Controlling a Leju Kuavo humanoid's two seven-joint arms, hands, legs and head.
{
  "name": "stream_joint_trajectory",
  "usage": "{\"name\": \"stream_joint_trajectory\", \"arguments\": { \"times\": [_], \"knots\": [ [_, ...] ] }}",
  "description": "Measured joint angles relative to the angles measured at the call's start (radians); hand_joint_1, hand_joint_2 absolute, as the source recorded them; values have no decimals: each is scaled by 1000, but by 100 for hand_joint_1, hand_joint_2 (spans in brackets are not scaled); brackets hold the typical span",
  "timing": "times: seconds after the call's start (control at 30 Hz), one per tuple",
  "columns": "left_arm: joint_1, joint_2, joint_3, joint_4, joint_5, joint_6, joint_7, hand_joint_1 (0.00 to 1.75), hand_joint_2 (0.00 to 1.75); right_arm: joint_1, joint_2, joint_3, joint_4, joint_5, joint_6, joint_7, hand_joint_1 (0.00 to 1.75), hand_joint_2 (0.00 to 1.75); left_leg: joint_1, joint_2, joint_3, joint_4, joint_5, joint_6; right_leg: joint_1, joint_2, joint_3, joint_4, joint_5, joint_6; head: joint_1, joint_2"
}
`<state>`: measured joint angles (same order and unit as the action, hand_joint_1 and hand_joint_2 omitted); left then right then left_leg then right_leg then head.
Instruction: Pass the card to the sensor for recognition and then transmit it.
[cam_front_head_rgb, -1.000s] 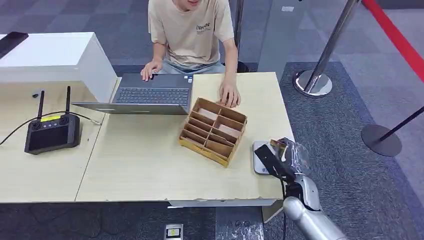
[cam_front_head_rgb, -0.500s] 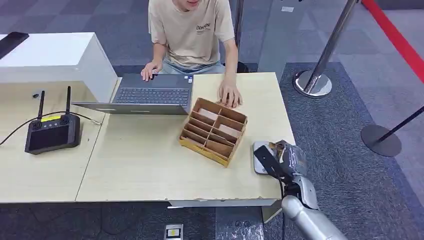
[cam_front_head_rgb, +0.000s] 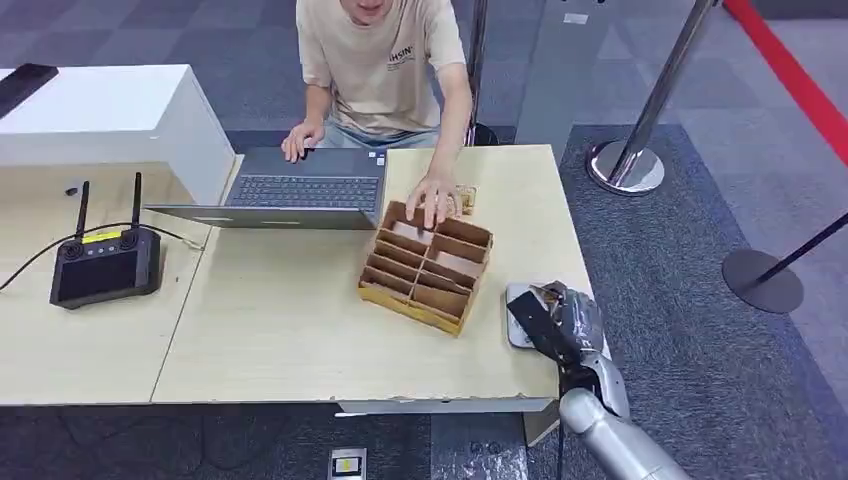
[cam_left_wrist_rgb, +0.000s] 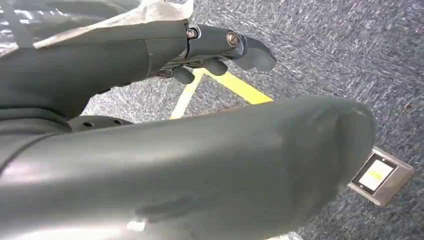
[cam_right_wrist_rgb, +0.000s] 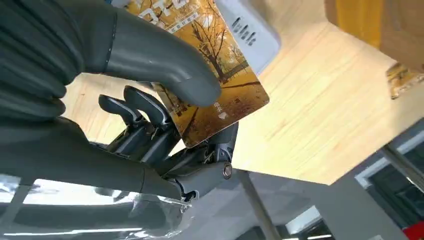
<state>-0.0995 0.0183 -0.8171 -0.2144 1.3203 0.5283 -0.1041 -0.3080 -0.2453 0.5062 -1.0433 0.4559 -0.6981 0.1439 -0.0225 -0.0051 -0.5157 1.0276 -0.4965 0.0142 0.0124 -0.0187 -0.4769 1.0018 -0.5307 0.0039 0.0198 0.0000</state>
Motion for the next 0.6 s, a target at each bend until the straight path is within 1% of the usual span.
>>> {"name": "stream_joint_trajectory", "arguments": {
  "times": [0.17, 0.3, 0.37, 0.43, 0.6],
  "knots": [
    [1, 3, 0, 0, 3, -2, -5, 0, 0, 1, -20, -9, -70, -83, 8, -23, 175, 175, 0, 0, 0, 0, 0, 0, 0, 0, 0, 0, 0, 0, 0, 0],
    [2, 5, 0, 1, 3, -13, -14, 0, 0, 0, -46, -30, -179, -238, 39, -134, 175, 175, 0, 0, -1, 0, 0, 0, 0, 0, 0, 0, 0, 0, 0, 0],
    [3, 7, 0, 1, 3, -13, -17, 0, 0, -4, -60, -44, -236, -263, 51, -158, 175, 175, 0, 0, -1, 0, 0, 0, 0, 0, -1, 0, 0, 0, 0, 0],
    [4, 9, 0, 1, 1, -14, -17, 0, 0, -11, -75, -52, -297, -262, 62, -163, 175, 175, 0, 0, -1, 0, 0, 0, 0, 0, -1, 0, 0, 0, 0, 0],
    [4, 11, -1, 2, -8, -17, -17, 0, 0, -46, -99, -66, -448, -185, 83, -151, 175, 175, 0, 0, -1, 0, 0, 0, 0, 0, -1, 0, 0, 0, 0, 0]
  ]
}}
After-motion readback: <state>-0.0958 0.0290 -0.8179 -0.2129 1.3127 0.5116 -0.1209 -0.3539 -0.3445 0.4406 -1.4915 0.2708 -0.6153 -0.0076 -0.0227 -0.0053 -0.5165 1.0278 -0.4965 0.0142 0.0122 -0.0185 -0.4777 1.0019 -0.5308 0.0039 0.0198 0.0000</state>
